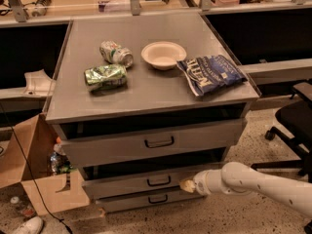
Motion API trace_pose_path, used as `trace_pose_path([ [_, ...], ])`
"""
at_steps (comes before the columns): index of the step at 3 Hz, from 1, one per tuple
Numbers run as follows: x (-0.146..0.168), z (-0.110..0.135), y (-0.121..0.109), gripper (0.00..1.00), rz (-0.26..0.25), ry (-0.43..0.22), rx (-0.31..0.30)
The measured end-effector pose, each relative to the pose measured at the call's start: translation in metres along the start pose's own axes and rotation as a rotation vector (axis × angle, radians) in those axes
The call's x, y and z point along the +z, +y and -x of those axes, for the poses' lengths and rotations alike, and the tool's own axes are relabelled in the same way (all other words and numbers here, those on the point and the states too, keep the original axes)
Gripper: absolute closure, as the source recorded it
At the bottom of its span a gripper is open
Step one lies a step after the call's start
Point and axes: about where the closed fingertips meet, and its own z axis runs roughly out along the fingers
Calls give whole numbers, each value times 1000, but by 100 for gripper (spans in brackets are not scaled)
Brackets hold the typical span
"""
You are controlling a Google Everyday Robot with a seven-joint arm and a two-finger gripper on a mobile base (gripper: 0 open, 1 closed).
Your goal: Close middle drawer
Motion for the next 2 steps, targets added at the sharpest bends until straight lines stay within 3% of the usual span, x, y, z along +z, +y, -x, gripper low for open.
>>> trace_pose_path([
  [1, 1, 1, -1, 100, -2, 0, 2],
  [2, -1, 6, -8, 100, -50, -26, 26],
])
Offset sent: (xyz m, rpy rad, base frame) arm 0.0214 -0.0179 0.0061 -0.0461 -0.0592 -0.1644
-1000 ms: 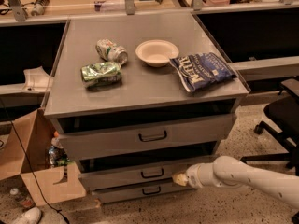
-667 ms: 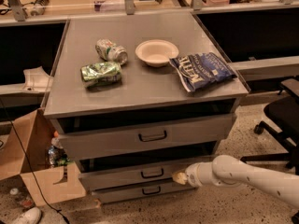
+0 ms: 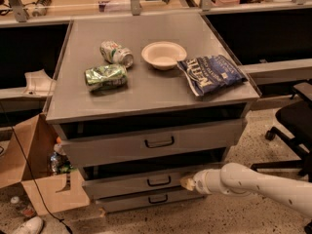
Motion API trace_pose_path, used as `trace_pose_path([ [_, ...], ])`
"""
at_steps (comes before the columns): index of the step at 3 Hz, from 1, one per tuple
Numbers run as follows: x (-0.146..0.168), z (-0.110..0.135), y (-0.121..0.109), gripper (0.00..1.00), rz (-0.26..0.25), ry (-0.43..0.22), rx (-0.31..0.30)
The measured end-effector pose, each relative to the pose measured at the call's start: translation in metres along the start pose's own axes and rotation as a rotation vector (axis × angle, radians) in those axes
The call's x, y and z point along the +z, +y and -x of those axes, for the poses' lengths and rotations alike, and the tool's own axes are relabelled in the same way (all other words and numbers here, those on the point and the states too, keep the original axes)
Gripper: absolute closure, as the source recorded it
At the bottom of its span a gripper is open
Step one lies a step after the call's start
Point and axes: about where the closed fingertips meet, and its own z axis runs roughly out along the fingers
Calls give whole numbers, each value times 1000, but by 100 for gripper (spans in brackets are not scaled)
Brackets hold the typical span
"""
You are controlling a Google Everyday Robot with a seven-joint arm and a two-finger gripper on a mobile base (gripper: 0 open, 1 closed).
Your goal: Close middle drawer
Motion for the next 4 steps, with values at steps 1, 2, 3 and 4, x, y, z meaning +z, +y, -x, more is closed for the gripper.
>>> trace_pose_path([
  [1, -4, 10, -9, 100, -70, -36, 25],
  [2, -5, 17, -14, 96, -97, -52, 33],
  [3, -5, 17, -14, 73, -97, -52, 33],
  [4, -5, 17, -14, 42, -97, -52, 33],
])
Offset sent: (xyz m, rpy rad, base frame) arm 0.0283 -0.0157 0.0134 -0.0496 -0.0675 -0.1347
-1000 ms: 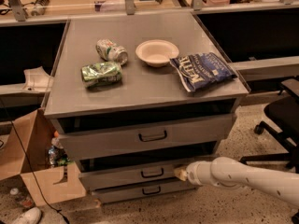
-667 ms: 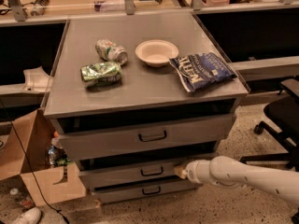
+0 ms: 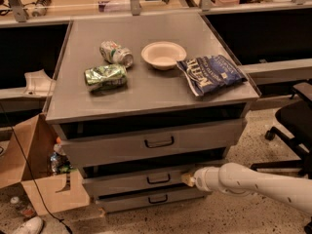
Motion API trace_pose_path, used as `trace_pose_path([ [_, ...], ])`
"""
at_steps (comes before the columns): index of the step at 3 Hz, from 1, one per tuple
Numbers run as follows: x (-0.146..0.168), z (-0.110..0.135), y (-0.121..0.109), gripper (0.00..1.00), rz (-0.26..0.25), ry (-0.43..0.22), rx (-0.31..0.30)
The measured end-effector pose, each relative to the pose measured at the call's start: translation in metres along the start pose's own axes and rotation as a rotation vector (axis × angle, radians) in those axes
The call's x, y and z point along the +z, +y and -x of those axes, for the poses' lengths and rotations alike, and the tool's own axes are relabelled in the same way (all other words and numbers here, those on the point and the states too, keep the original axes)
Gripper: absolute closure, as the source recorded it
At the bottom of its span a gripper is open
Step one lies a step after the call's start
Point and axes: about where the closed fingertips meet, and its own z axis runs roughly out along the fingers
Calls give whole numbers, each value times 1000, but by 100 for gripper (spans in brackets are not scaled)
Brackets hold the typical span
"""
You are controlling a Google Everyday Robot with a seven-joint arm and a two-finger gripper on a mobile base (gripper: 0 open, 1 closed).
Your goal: Close middle drawer
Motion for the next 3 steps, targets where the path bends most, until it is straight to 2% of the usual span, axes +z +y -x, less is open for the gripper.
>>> trace_pose_path([
  [1, 0, 0, 0, 19, 0, 0, 0],
  [2, 0, 0, 0, 0, 0, 0, 0],
  [3, 0, 0, 0, 0, 0, 0, 0],
])
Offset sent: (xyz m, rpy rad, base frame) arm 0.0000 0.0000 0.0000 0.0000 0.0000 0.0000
